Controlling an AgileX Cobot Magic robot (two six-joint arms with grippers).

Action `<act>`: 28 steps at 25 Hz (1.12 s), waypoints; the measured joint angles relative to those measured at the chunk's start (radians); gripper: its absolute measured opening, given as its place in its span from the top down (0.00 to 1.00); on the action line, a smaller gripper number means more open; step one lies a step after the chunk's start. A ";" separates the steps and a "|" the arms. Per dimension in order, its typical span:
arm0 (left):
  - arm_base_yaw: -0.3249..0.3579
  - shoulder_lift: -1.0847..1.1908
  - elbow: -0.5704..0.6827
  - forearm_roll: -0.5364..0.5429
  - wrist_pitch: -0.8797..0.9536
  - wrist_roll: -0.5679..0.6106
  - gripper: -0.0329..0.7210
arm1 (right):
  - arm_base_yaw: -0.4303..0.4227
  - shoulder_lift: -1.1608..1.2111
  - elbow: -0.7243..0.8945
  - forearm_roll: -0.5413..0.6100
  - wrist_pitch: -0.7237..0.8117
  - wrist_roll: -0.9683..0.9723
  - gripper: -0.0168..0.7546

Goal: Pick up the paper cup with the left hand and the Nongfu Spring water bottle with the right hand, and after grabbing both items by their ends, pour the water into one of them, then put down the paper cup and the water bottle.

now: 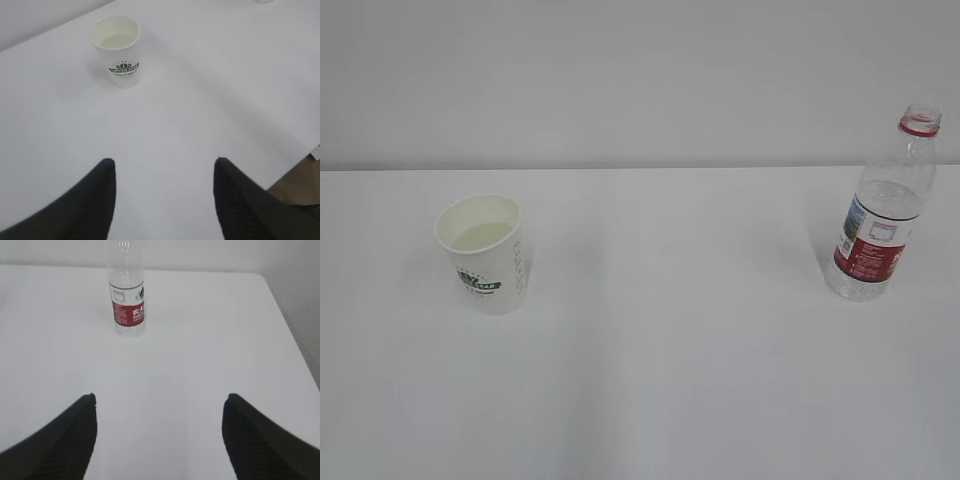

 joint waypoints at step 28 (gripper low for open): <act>0.000 -0.012 0.112 0.079 -0.032 -0.158 0.36 | 0.000 0.000 0.163 0.008 -0.122 0.000 0.22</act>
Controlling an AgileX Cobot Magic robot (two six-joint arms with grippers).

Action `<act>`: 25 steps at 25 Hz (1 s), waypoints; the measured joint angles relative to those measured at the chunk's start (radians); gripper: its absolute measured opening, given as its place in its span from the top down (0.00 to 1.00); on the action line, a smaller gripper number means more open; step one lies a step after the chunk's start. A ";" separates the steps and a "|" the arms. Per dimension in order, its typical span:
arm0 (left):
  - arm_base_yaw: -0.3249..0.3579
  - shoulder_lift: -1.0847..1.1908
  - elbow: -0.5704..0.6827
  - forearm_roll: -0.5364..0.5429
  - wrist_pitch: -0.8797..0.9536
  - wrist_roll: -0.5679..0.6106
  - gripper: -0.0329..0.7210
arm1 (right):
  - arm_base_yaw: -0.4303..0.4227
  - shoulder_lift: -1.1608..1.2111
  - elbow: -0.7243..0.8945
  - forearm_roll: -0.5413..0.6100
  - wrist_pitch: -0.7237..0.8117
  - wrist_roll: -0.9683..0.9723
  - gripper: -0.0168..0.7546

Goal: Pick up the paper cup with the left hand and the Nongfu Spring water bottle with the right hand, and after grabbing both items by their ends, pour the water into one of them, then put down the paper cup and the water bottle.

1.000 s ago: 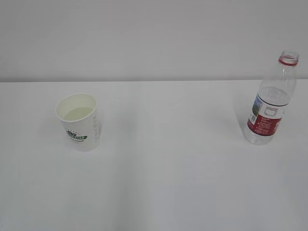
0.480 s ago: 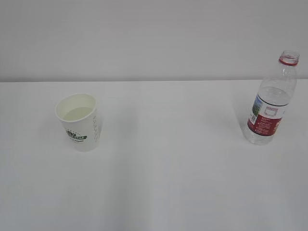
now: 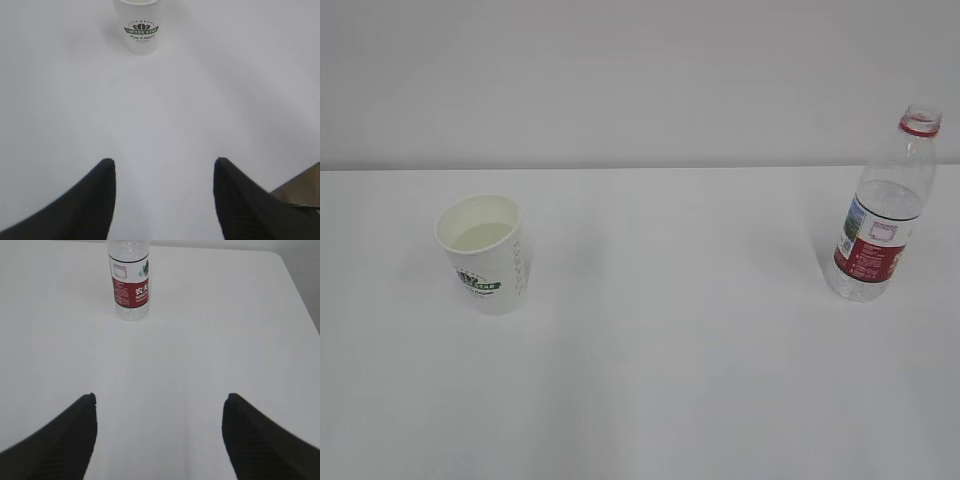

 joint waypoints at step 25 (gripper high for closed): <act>0.000 0.000 0.000 0.033 -0.007 -0.004 0.16 | 0.000 0.000 0.000 0.000 0.000 0.000 0.22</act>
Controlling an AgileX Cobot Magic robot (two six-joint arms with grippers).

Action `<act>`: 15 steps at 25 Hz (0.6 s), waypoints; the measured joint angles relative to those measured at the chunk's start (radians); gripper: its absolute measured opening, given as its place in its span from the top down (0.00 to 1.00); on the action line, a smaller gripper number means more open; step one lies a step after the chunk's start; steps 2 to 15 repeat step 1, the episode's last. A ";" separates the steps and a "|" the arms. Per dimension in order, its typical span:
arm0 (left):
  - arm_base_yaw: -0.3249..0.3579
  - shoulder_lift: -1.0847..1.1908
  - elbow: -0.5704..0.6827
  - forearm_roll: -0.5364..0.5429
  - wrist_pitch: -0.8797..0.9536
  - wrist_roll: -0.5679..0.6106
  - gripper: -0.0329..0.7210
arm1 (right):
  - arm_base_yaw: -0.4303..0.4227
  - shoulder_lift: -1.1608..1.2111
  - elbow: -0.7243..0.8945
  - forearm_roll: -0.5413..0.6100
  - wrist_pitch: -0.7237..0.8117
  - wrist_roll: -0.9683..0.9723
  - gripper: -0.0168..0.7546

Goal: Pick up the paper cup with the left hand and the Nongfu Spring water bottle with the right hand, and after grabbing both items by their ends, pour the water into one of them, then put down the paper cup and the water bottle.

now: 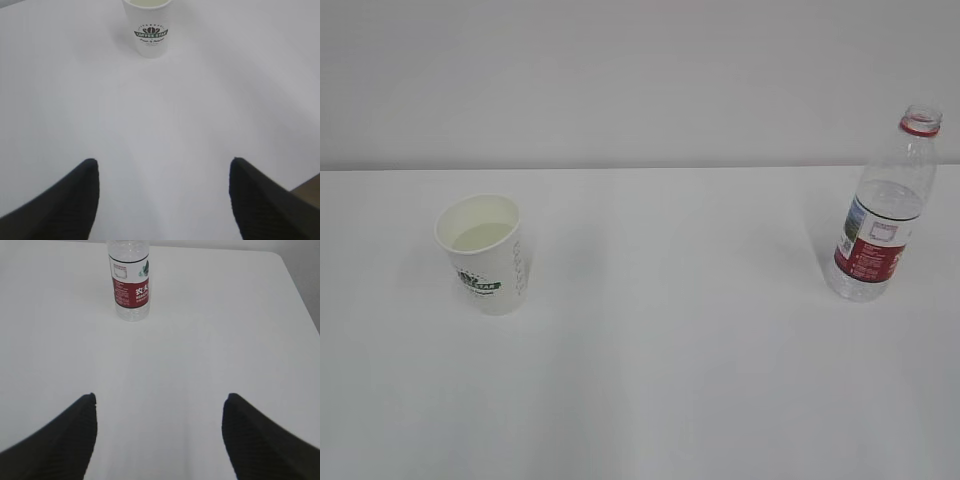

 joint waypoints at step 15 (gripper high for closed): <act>0.000 0.000 0.000 0.000 0.000 0.000 0.16 | 0.000 0.000 0.000 0.000 -0.002 0.000 0.22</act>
